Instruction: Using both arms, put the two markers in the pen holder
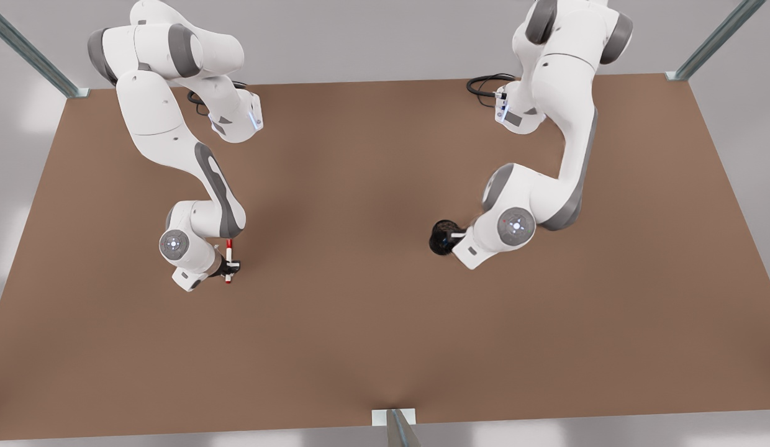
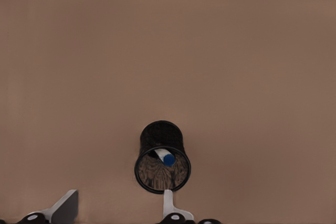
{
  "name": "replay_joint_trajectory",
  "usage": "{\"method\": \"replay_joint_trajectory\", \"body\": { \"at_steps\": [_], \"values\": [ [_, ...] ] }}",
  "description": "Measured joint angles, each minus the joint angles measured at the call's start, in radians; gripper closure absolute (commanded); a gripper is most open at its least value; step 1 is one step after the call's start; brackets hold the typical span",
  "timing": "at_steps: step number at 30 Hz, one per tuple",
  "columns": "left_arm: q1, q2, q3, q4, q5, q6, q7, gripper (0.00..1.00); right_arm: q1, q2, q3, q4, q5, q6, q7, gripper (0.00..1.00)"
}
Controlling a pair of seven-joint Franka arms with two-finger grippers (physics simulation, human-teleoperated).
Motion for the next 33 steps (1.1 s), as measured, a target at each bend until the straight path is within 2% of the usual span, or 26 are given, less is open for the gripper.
{"method": "replay_joint_trajectory", "body": {
  "at_steps": [4,9,11,19,24,27,33],
  "values": [
    [0.168,-0.053,0.030,0.108,0.125,-0.086,0.040,0.00,0.007,-0.029,0.001,0.011,0.002,-0.003,-0.006,0.76],
    [0.293,-0.208,0.036,0.137,0.174,-0.182,0.113,0.00,0.008,-0.113,0.008,0.037,-0.001,-0.007,-0.018,0.76],
    [0.340,-0.233,0.008,0.139,0.168,-0.207,0.138,0.00,0.009,-0.145,0.022,0.060,-0.002,-0.027,-0.022,0.76],
    [0.345,-0.213,-0.004,0.134,0.154,-0.251,0.214,0.00,0.010,-0.236,0.104,0.224,0.000,-0.160,-0.032,0.77],
    [0.349,-0.212,-0.004,0.134,0.154,-0.259,0.248,0.00,0.011,-0.228,0.231,0.315,0.000,-0.207,-0.023,0.77],
    [0.351,-0.211,-0.003,0.134,0.153,-0.262,0.264,0.00,0.082,-0.184,0.269,0.399,0.001,-0.190,-0.012,0.78],
    [0.353,-0.207,-0.001,0.132,0.151,-0.265,0.289,0.00,0.287,-0.080,0.274,0.539,-0.034,-0.121,0.059,0.78]
  ]
}}
